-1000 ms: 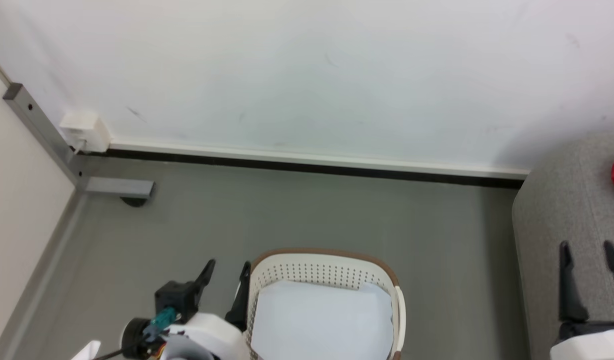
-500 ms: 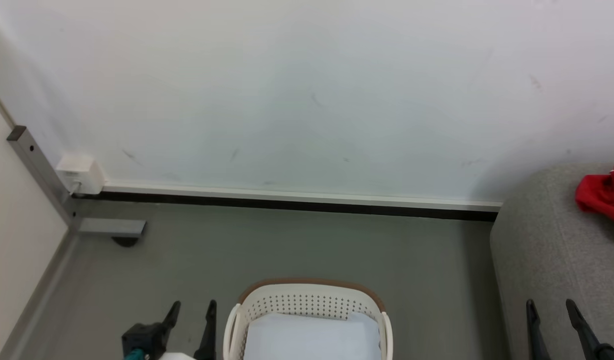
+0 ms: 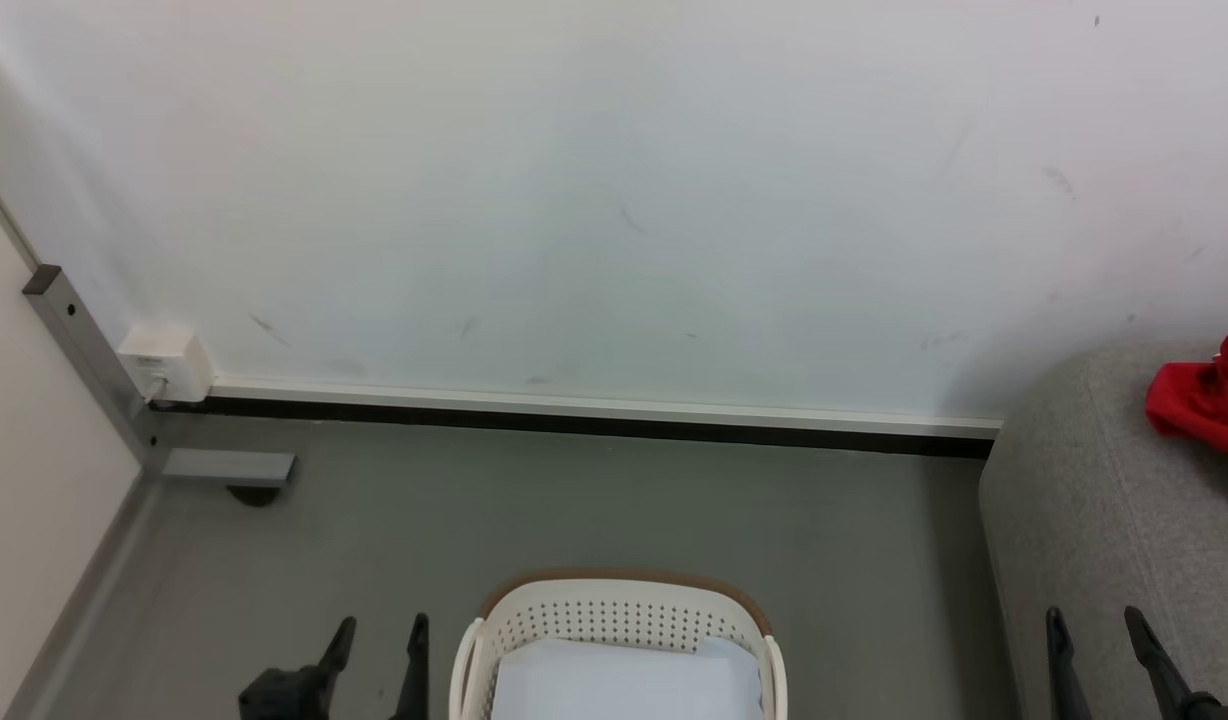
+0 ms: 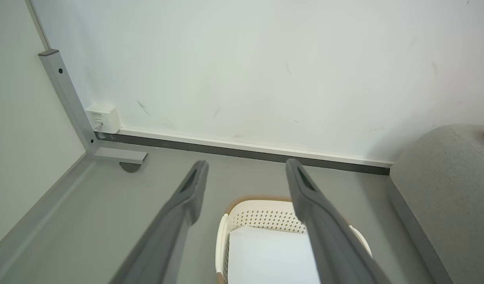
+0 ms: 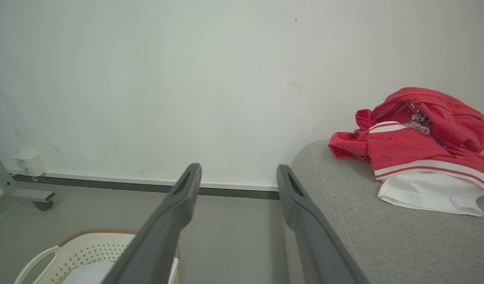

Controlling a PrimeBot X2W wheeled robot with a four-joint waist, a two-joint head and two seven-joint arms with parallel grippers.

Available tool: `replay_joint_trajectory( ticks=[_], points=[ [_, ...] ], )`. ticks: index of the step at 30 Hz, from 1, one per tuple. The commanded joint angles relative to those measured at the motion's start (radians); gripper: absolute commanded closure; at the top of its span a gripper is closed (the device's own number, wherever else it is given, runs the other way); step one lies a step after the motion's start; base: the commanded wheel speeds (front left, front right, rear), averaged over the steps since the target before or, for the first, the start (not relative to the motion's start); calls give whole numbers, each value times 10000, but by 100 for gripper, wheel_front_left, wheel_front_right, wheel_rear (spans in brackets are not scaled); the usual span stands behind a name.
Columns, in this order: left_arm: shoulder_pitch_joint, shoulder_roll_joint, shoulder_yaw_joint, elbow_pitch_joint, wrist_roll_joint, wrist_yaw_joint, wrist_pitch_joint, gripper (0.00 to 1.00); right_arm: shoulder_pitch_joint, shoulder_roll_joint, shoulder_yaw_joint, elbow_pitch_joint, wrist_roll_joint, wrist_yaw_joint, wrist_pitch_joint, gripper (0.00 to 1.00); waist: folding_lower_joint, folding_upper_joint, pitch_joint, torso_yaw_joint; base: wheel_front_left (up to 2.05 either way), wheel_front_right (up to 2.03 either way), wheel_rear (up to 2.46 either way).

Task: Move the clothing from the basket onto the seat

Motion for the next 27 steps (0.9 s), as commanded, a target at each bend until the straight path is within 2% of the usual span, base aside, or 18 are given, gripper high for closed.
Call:
replay_joint_trajectory(
  ticks=[1, 7, 8, 11, 27],
  points=[
    [121, -37, 89, -32, 123, -69, -3, 0, 109, -2, 43, 31, -50, -23, 3, 0, 0, 0, -32, 32, 0, 0, 0],
    [173, -201, 393, -76, 513, -301, -3, 0, 120, -2, 139, 80, 83, -23, 3, 0, 0, 0, -114, 58, 0, 0, 0],
    [57, -213, 382, -47, 372, -286, 5, 100, -6, 6, 148, 66, 50, 2, 0, 100, 0, 0, -115, 60, 0, 0, 0],
    [210, -261, 330, 209, 370, -301, 13, 100, 59, 81, 165, 334, 40, 2, 6, 100, 1, 0, -117, 61, 0, 0, 0],
    [69, -346, 931, -167, -2357, -609, 788, 100, -264, 59, 52, 193, 2944, -1, 784, 100, 1, 0, -48, 1, 0, 0, 0]
  ],
)
